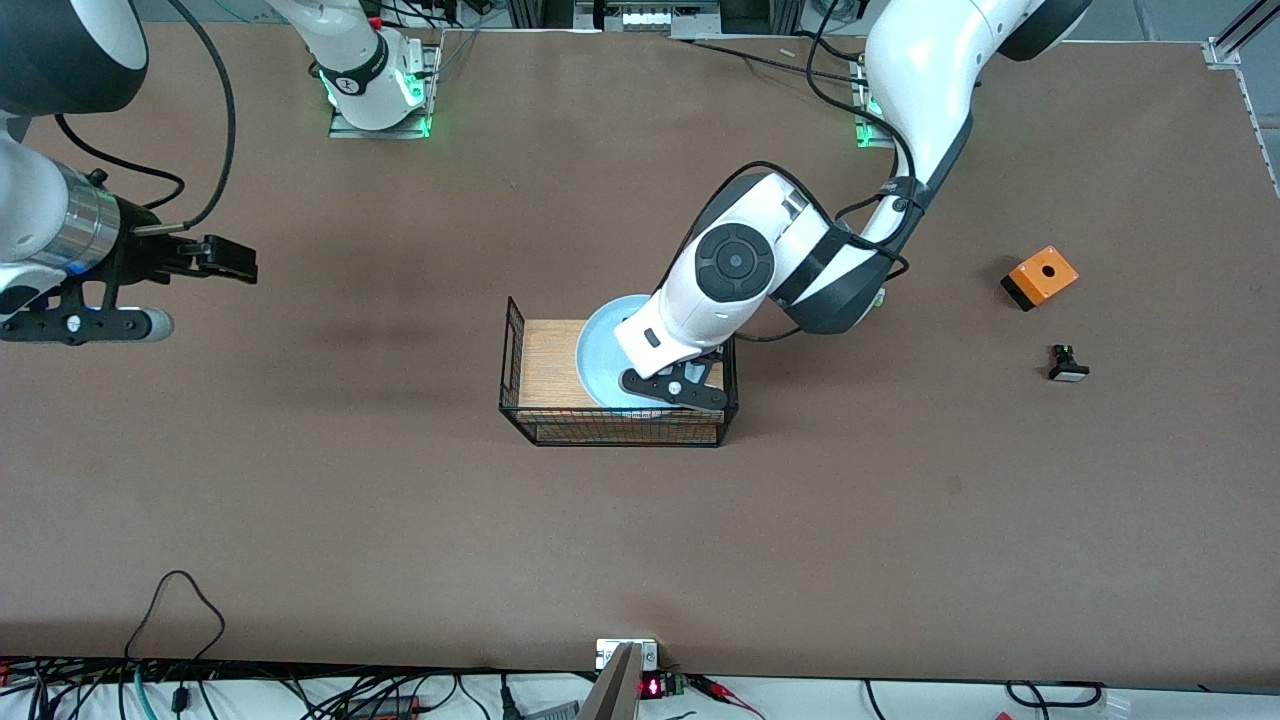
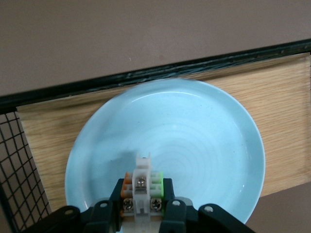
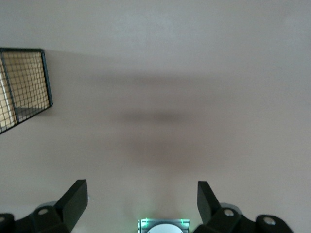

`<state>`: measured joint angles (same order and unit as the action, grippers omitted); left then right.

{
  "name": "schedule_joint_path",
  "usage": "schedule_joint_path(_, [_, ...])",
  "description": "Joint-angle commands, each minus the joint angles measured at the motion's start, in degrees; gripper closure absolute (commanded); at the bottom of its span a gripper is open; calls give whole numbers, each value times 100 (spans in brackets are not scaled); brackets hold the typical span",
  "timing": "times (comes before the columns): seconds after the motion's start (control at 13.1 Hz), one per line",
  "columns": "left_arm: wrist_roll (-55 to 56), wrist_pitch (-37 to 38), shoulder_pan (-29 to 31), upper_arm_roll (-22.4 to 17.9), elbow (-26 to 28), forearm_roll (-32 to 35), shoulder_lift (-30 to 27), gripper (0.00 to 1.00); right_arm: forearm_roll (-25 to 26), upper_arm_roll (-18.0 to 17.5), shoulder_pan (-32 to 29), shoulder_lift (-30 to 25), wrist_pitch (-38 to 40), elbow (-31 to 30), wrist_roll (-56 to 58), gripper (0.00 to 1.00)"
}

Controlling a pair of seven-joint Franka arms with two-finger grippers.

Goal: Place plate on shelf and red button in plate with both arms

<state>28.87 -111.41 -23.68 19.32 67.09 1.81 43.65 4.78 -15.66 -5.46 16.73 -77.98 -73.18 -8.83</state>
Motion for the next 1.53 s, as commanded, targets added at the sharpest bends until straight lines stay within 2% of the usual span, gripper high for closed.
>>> schedule_joint_path(0.0, [49, -3, -250, -147, -267, 109, 161, 100, -12, 1110, 1127, -285, -208, -346, -127, 0])
schedule_joint_path(0.08, [57, -108, -330, -217, -267, 188, 170, 100, -21, 1892, 1970, -380, -313, -415, -127, 0])
schedule_joint_path(0.15, [66, -170, -418, -262, -267, 241, 205, 100, -64, 2083, 2136, -512, -462, -590, -110, 0])
schedule_joint_path(0.23, [66, -188, -419, -262, -267, 267, 223, 99, -125, 2067, 2068, -766, -707, -914, -84, 0])
schedule_joint_path(0.31, [75, -205, -427, -262, -267, 268, 232, 86, -283, 2006, 1919, -1029, -971, -1317, -31, 0])
schedule_joint_path(0.38, [66, -214, -419, -271, -267, 276, 214, 25, -389, 1997, 1787, -1241, -1139, -1643, -22, 0])
schedule_joint_path(0.46, [49, -214, -427, -297, -267, 329, 197, 0, -503, 1927, 1629, -1434, -1245, -1873, 39, 0])
schedule_joint_path(0.61, [66, -206, -427, -288, -284, 408, 162, 0, -539, 1515, 1208, -1559, -1264, -1989, 459, 0])
schedule_joint_path(0.92, [75, -83, -357, -306, -276, 461, -171, 0, -469, 1469, 1083, -1332, -1019, -1692, 584, 0])
schedule_joint_path(1.23, [84, 873, -147, -332, -241, 513, -996, 0, -460, 1496, 1056, -1330, -439, -1655, 427, 0])
schedule_joint_path(1.45, [49, 1769, 598, -306, -240, 549, -1691, 0, -495, 1496, 1074, -1410, 72, -1725, 418, 0])
